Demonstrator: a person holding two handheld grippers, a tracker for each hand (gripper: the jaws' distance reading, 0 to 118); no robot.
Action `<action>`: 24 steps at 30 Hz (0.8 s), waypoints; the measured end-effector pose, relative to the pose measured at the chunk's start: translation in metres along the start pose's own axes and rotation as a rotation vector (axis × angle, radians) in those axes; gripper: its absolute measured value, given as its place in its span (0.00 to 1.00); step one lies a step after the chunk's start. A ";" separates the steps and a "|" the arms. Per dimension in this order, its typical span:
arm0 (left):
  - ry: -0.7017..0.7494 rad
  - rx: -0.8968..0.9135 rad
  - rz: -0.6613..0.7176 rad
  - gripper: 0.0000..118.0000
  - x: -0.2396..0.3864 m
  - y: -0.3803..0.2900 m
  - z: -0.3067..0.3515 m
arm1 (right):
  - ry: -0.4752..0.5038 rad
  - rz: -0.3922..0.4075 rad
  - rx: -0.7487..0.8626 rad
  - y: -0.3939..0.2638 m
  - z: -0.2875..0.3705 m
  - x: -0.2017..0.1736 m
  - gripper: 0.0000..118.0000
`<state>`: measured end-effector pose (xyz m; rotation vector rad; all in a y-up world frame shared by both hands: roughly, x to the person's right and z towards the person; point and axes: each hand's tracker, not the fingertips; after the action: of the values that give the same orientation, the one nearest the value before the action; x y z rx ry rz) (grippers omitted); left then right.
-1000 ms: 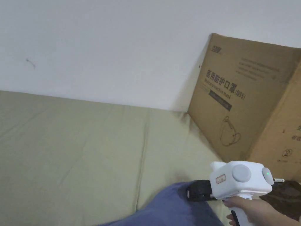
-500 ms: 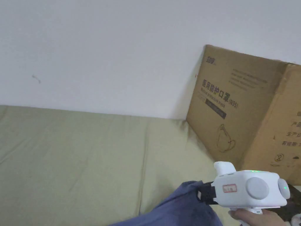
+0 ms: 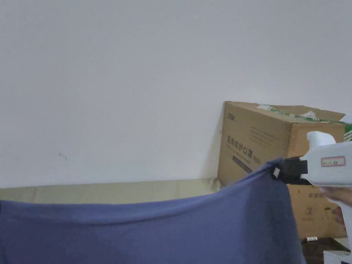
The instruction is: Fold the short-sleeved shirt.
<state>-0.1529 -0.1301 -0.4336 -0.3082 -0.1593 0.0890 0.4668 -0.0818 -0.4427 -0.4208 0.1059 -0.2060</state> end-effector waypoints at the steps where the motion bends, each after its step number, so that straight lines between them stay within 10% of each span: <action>1: 0.001 0.018 -0.016 0.02 0.002 0.017 0.002 | -0.003 0.005 0.021 0.012 0.007 -0.005 0.02; 17: 0.122 0.192 -0.074 0.02 0.002 0.210 -0.097 | -0.171 0.026 0.274 0.196 -0.063 -0.069 0.02; 24: 0.147 0.281 -0.021 0.02 -0.003 0.225 -0.150 | -0.256 0.188 0.403 0.249 -0.093 -0.100 0.02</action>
<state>-0.1444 0.0388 -0.6449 -0.0323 -0.0029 0.0664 0.4000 0.1261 -0.6244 -0.0321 -0.1470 0.0150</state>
